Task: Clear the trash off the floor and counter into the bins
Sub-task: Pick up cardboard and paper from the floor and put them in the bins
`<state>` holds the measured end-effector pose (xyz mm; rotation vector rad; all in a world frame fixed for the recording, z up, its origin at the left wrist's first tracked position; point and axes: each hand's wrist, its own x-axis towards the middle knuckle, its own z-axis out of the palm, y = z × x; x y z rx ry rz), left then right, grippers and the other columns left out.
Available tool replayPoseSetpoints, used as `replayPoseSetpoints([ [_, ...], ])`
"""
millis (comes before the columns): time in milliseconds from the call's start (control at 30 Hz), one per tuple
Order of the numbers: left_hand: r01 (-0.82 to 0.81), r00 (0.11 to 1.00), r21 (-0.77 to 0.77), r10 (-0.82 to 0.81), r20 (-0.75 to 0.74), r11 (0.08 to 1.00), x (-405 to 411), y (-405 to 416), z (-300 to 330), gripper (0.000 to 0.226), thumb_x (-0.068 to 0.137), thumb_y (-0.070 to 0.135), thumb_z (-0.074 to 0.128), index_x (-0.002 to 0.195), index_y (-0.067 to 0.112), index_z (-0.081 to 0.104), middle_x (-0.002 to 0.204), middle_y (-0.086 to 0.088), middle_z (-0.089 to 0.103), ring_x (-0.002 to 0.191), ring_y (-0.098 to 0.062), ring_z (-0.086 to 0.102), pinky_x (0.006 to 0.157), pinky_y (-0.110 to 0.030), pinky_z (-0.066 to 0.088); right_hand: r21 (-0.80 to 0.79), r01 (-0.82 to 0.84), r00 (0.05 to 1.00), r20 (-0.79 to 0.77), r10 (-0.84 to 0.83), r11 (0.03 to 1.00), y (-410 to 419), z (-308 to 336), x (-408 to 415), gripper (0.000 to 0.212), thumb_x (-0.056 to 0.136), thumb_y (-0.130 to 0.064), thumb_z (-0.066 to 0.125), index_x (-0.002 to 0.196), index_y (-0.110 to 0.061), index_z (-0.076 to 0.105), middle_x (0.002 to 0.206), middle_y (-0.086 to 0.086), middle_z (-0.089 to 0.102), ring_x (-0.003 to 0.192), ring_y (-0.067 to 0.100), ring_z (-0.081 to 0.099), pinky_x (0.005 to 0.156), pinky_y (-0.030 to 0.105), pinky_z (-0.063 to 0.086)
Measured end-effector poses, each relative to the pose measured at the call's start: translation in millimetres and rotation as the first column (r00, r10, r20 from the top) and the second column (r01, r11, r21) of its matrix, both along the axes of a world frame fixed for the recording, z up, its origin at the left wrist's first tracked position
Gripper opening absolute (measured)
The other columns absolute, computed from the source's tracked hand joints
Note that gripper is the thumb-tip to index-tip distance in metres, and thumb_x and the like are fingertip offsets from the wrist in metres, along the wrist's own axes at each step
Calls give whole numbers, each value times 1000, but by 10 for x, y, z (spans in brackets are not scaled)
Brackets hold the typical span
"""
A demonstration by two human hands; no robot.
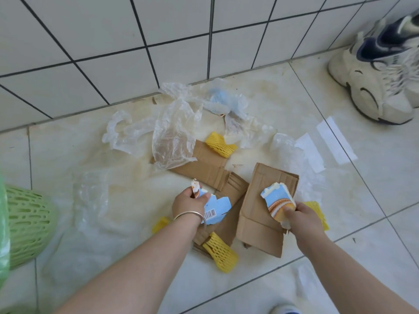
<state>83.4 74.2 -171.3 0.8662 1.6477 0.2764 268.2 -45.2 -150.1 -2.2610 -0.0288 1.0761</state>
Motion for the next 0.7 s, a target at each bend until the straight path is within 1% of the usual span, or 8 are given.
replayPoseSetpoints([
  [67, 190, 978, 45, -185, -98, 981, 57, -75, -28, 33, 78, 18, 72, 109, 12, 65, 105, -8, 65, 99, -30, 65, 91, -40, 53, -26, -48, 999, -5, 48, 999, -63, -24, -46, 18, 90, -4, 46, 97, -6, 61, 75, 7, 57, 65, 21, 51, 53, 26, 38],
  [167, 535, 804, 112, -464, -372, 837, 103, -174, -56, 49, 77, 23, 73, 121, 9, 55, 126, -7, 48, 116, -24, 52, 98, -29, 41, -29, -82, 996, 23, 83, 996, -95, -85, -139, 20, 90, -5, 46, 103, -7, 61, 81, 8, 59, 74, 25, 54, 58, 28, 40],
  [233, 670, 670, 98, -544, -505, 736, 120, -227, -45, 58, 77, 30, 72, 127, 14, 47, 132, -5, 40, 120, -23, 45, 97, -30, 41, -37, -87, 995, 49, 89, 996, -108, -130, -207, 22, 92, -7, 47, 109, -7, 60, 87, 9, 59, 79, 26, 55, 63, 30, 41],
  [300, 721, 597, 55, -579, -555, 691, 154, -254, -31, 63, 77, 33, 72, 129, 16, 41, 132, -5, 39, 118, -23, 48, 93, -33, 45, -72, -100, 992, 75, 105, 992, -137, -166, -280, 22, 93, -9, 47, 112, -6, 58, 89, 8, 57, 82, 25, 53, 69, 30, 38],
  [367, 695, 618, 9, -591, -518, 719, 196, -252, -28, 67, 75, 32, 74, 129, 13, 39, 130, -8, 45, 117, -26, 51, 93, -34, 45, -105, -94, 990, 99, 104, 990, -172, -194, -346, 24, 93, -12, 48, 114, -6, 57, 88, 6, 56, 83, 24, 52, 72, 29, 38],
  [467, 600, 718, -13, -546, -432, 800, 213, -225, -24, 67, 71, 31, 77, 127, 13, 46, 123, -8, 58, 116, -26, 55, 95, -34, 46, -105, -43, 994, 100, 53, 994, -202, -236, -379, 29, 94, -13, 48, 121, -6, 54, 98, 10, 60, 93, 29, 56, 76, 31, 42],
  [600, 549, 777, 39, -492, -392, 835, 182, -212, 68, 47, 75, 29, 72, 120, 22, 59, 112, -4, 68, 106, -24, 62, 90, -33, 50, -76, 21, 996, 86, -15, 997, -225, -212, -281, 34, 94, -11, 46, 127, -5, 47, 114, 16, 59, 99, 34, 59, 79, 35, 46],
  [700, 501, 846, 32, -482, -230, 865, 176, -183, 157, 28, 79, 24, 70, 106, 18, 67, 105, -6, 72, 98, -24, 66, 88, -34, 53, 7, 105, 994, 6, -105, 994, -215, -95, -167, 31, 94, -8, 43, 125, -7, 47, 98, 12, 55, 80, 29, 56, 66, 32, 43],
])
